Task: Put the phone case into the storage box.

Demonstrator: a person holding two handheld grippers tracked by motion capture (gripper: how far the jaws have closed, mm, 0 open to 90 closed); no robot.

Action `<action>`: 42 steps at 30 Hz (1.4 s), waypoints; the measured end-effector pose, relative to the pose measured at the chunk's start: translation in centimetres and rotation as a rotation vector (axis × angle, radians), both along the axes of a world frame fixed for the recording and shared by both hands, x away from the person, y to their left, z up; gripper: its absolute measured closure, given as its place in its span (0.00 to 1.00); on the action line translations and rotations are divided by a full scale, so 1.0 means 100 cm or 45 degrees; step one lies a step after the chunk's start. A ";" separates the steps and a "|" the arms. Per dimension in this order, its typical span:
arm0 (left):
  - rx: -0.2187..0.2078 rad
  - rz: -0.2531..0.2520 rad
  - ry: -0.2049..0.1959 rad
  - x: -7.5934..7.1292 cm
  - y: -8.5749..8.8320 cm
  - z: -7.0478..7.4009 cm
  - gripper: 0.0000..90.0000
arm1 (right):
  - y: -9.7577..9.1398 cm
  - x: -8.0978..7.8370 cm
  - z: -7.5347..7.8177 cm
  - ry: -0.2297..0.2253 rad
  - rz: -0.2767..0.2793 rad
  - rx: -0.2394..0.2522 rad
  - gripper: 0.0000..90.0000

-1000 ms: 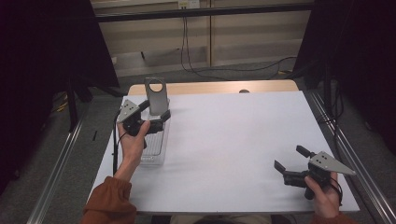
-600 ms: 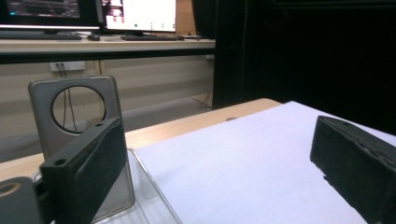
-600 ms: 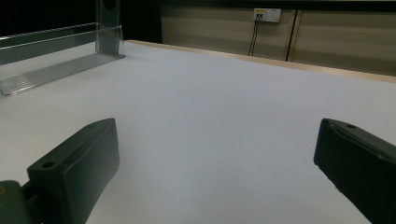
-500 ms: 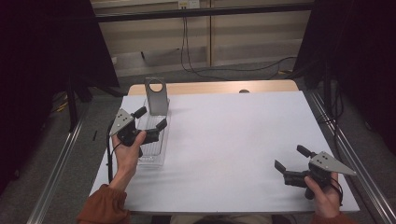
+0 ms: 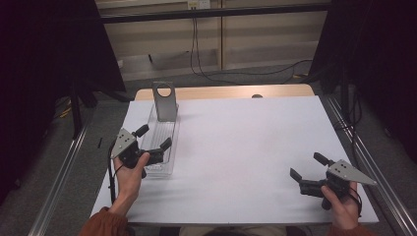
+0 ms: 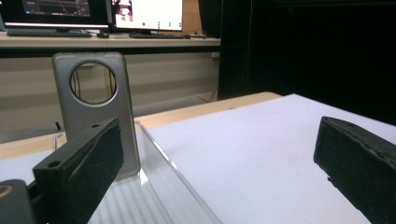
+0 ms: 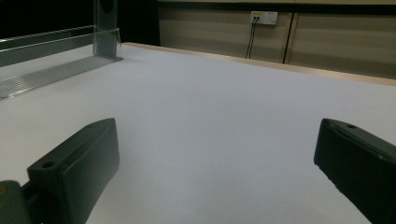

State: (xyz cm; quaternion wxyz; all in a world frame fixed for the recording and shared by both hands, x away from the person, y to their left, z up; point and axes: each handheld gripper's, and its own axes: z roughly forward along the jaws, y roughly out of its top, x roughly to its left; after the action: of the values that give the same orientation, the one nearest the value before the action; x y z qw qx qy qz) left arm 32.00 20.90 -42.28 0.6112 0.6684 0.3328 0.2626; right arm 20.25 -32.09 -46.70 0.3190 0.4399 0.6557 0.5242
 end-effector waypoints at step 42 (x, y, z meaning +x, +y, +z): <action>0.063 0.149 0.081 -0.073 0.033 -0.035 0.04 | -0.009 -0.018 0.001 -0.070 -0.039 -0.003 0.00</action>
State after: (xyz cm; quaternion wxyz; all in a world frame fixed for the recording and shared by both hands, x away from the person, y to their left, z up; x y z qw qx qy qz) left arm 24.68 24.17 -45.76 0.5671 0.6708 0.3839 0.2848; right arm 18.45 -33.02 -46.57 0.3454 0.4349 0.6405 0.5304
